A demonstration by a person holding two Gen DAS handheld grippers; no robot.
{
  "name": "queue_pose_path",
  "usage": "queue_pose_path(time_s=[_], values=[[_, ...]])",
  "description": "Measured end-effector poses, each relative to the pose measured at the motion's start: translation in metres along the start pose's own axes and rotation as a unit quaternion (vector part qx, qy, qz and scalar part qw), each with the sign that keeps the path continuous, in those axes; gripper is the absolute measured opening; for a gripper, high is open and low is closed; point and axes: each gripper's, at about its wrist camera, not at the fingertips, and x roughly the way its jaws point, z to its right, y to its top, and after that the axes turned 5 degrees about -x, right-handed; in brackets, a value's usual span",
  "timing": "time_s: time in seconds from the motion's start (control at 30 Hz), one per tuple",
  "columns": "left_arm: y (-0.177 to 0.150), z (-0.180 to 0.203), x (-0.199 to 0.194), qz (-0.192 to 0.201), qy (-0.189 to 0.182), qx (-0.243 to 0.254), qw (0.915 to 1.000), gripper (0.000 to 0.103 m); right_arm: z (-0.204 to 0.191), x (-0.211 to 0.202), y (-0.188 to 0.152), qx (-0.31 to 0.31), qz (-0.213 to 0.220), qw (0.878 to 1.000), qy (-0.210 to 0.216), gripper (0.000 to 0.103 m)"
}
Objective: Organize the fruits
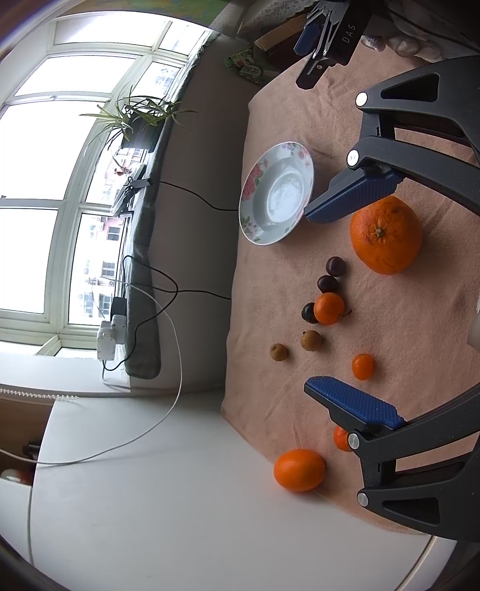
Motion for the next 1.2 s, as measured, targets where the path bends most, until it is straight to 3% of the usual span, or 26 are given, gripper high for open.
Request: queue_pose_path(time_s=[0.67, 1.2], values=[[-0.011, -0.010, 0.010, -0.039, -0.025, -0.012, 0.9988, 0.085, -0.006, 0.011, -0.004, -0.008, -0.025, 0.999, 0.024, 0.103], [-0.042, -0.017, 0.026, -0.111, -0.100, -0.042, 0.9878, 0.084, -0.032, 0.040, -0.004, -0.007, -0.073, 0.987, 0.144, 0.103]])
